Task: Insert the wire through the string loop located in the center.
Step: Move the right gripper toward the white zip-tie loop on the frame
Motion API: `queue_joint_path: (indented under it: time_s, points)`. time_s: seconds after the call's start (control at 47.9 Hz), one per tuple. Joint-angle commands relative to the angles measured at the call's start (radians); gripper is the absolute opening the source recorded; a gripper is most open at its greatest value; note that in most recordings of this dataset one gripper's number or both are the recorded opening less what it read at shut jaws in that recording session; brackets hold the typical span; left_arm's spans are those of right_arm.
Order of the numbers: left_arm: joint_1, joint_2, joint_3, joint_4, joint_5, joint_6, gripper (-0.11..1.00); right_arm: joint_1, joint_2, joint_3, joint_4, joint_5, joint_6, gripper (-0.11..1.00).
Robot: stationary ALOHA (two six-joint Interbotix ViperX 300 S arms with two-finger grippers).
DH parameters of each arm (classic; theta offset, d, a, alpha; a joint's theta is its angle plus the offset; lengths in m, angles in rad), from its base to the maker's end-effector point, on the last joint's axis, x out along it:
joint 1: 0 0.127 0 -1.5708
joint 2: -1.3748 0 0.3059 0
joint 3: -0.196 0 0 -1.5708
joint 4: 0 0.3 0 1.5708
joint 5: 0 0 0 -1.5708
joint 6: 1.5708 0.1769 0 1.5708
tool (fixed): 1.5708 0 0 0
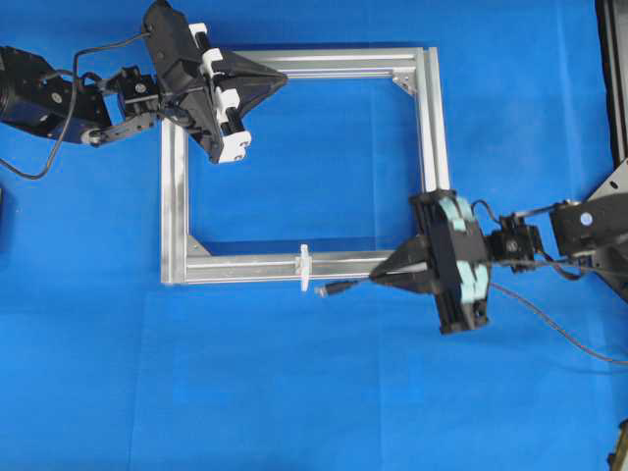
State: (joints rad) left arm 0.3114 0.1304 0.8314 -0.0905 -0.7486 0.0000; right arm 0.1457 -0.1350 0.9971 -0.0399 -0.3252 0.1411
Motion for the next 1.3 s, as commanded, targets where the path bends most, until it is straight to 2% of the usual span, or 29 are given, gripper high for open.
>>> queue_joint_path:
  time_s: [0.0,0.293,1.275]
  points:
    - [0.002,-0.029,-0.012,0.003,-0.005,0.0,0.0,-0.025,-0.017,-0.006,0.002,-0.011,0.0,-0.02]
    - [0.003,-0.029,-0.014,0.003,-0.005,0.0,0.0,-0.058,0.005,-0.005,0.002,-0.035,0.0,-0.02]
    - [0.002,-0.029,-0.014,0.003,-0.005,0.0,0.0,-0.061,0.014,-0.003,0.003,-0.044,0.0,-0.02]
